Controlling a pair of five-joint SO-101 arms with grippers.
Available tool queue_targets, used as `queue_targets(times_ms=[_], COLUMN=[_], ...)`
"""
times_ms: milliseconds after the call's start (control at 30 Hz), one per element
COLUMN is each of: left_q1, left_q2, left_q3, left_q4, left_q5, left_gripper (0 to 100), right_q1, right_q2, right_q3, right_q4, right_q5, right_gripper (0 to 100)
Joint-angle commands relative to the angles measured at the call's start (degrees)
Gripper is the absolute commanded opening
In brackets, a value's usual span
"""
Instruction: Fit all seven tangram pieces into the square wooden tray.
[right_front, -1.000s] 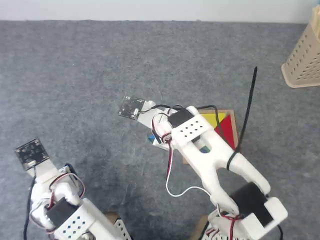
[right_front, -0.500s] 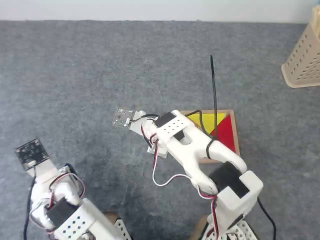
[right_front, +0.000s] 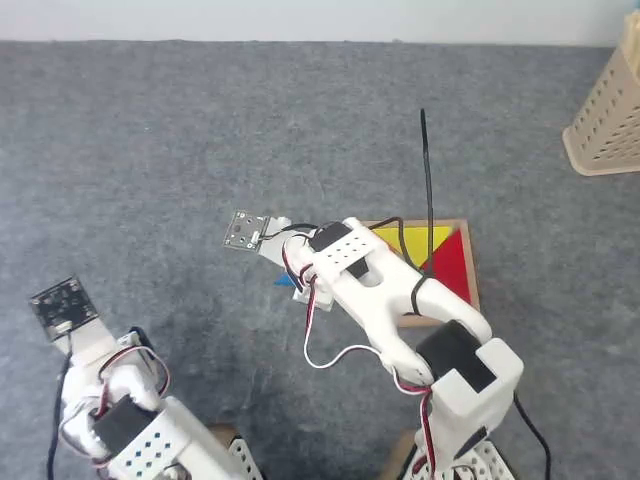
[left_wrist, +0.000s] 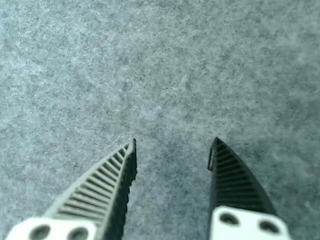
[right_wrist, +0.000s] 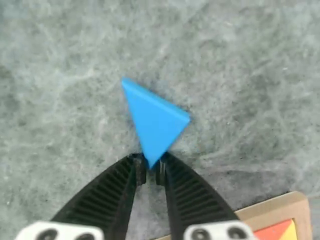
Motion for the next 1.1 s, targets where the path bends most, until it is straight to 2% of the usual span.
queue_targets(times_ms=[0, 267, 433, 500, 600, 667, 1067], left_q1=[0.1, 0.1, 0.1, 0.1, 0.1, 0.1, 0.1], left_q2=[-0.6, -0.6, -0.6, -0.6, -0.6, -0.6, -0.6], left_q3=[-1.1, -1.1, -1.1, -1.1, -1.1, -1.1, -1.1], left_q4=[0.2, 0.2, 0.2, 0.2, 0.2, 0.2, 0.2], left_q5=[0.5, 0.5, 0.5, 0.5, 0.5, 0.5, 0.5], left_gripper=[23, 23, 23, 23, 23, 23, 23], right_q1=[0.2, 2.3, -0.7, -2.2, -4.2, -4.8, -4.4], right_q2=[-1.3, -11.5, -13.1, -11.6, -8.0, -5.1, 4.9], right_q3=[-1.6, -1.7, -1.7, -2.0, -2.4, -3.5, -7.6], right_q4=[1.5, 9.2, 3.3, 1.5, -0.7, -1.5, -2.9], right_q5=[0.2, -0.3, -0.2, -0.2, -0.2, -0.2, -0.3], right_gripper=[2.4, 2.8, 3.1, 8.0, 21.4, 25.4, 22.5])
